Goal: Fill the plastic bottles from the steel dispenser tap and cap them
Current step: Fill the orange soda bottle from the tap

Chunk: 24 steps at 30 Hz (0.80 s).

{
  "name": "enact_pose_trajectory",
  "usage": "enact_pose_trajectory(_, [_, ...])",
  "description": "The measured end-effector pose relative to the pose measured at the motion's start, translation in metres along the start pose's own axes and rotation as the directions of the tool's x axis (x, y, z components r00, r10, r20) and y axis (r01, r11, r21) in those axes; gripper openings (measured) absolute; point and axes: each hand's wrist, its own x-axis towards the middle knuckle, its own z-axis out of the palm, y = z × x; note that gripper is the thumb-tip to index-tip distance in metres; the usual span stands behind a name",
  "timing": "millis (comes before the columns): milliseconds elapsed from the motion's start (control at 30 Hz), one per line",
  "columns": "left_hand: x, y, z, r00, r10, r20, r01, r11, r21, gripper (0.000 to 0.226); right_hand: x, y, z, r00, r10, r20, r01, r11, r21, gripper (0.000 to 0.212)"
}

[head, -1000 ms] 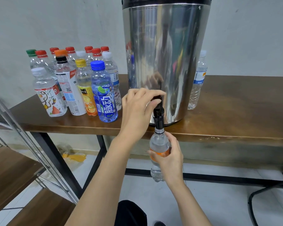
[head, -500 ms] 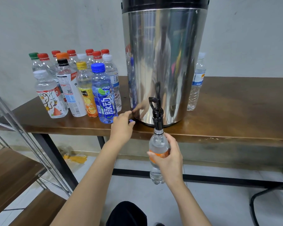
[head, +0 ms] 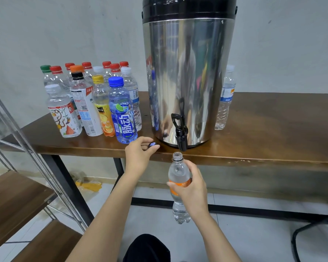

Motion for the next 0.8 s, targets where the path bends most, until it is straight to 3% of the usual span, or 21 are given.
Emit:
enact_pose_trajectory(67, [-0.012,0.008,-0.007,0.996,-0.042,0.079,0.054,0.985,-0.163,0.02,-0.003,0.0,0.003,1.0,-0.003,0.009,0.003,1.0,-0.01,0.075])
enact_pose_trajectory(167, [-0.029,0.028,-0.02,0.975,0.008,0.222,0.061,0.951,-0.303,0.021,-0.005,-0.008,0.008,0.999,-0.025,0.037,0.025,1.0,0.003,0.074])
enact_pose_trajectory(533, [-0.035,0.043,-0.051,0.943,0.181,0.279,-0.135,0.975,-0.178,0.029,-0.007,-0.038,0.014,0.986,-0.099,0.133,0.101,0.995,-0.005,0.076])
enact_pose_trajectory(800, [-0.042,0.045,-0.058,0.889,0.179,0.421,-0.059,0.957,-0.283,0.026,-0.008,-0.048,0.014,0.985,-0.117,0.127,0.112,0.993,0.044,0.075])
